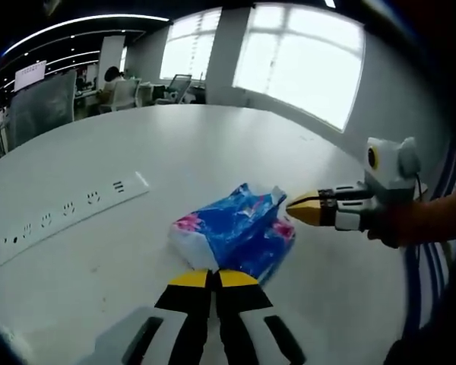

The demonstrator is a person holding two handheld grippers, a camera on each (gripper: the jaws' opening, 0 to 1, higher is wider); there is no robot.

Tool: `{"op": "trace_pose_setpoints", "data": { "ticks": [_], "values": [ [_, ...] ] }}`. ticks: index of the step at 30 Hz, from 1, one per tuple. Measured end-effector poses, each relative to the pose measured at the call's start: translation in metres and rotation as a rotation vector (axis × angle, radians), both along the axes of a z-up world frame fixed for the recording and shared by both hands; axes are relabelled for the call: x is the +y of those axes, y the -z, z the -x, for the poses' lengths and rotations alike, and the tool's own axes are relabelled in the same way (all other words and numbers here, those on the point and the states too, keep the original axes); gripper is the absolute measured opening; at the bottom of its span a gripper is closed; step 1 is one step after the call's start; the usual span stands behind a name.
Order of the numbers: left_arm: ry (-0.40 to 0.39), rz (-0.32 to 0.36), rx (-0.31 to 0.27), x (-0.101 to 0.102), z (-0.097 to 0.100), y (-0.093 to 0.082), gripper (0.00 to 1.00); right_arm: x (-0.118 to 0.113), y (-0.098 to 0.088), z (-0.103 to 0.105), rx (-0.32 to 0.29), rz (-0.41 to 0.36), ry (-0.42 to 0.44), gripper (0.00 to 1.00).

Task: Arrange the tabletop items into an orderly group along one side of the table until the central work area is clear of visible clutter.

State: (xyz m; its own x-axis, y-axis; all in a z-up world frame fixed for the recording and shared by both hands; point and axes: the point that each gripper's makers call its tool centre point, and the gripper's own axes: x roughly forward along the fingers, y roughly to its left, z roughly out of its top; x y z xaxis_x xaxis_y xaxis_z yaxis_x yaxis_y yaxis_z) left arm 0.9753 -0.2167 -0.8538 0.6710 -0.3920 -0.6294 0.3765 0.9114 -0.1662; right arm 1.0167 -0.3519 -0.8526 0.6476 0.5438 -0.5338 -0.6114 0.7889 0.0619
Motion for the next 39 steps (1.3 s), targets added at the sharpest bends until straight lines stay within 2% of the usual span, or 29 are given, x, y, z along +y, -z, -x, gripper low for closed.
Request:
{"op": "trace_pose_setpoints", "data": {
  "ticks": [2, 7, 14, 21, 24, 27, 32, 34, 38, 39],
  "values": [
    [-0.001, 0.006, 0.001, 0.000, 0.001, -0.002, 0.02, -0.002, -0.004, -0.001, -0.006, -0.014, 0.015, 0.03],
    [0.007, -0.017, -0.040, 0.001, 0.001, -0.007, 0.05, -0.006, -0.013, 0.001, -0.017, -0.031, 0.031, 0.07],
    [0.002, -0.009, -0.084, -0.001, 0.007, -0.019, 0.17, -0.001, -0.030, 0.018, -0.026, -0.072, 0.028, 0.15],
    [-0.013, -0.003, -0.107, 0.001, 0.034, -0.040, 0.27, 0.009, -0.050, 0.043, -0.049, -0.097, -0.001, 0.26],
    [-0.035, 0.001, -0.105, 0.009, 0.050, -0.046, 0.32, 0.013, -0.058, 0.055, -0.060, -0.105, -0.019, 0.30],
    [-0.052, 0.008, -0.114, 0.014, 0.060, -0.050, 0.40, 0.017, -0.063, 0.064, -0.064, -0.103, -0.035, 0.37],
    [-0.080, 0.015, -0.129, 0.033, 0.091, -0.062, 0.43, 0.024, -0.077, 0.091, -0.087, -0.111, -0.078, 0.46],
    [-0.094, 0.021, -0.132, 0.039, 0.101, -0.066, 0.46, 0.024, -0.078, 0.097, -0.084, -0.111, -0.085, 0.49],
    [-0.127, 0.020, -0.103, 0.056, 0.121, -0.070, 0.52, 0.028, -0.085, 0.112, -0.076, -0.132, -0.104, 0.57],
    [-0.128, 0.020, -0.107, 0.057, 0.123, -0.071, 0.52, 0.030, -0.085, 0.120, -0.043, -0.138, -0.117, 0.61]
  ]
}}
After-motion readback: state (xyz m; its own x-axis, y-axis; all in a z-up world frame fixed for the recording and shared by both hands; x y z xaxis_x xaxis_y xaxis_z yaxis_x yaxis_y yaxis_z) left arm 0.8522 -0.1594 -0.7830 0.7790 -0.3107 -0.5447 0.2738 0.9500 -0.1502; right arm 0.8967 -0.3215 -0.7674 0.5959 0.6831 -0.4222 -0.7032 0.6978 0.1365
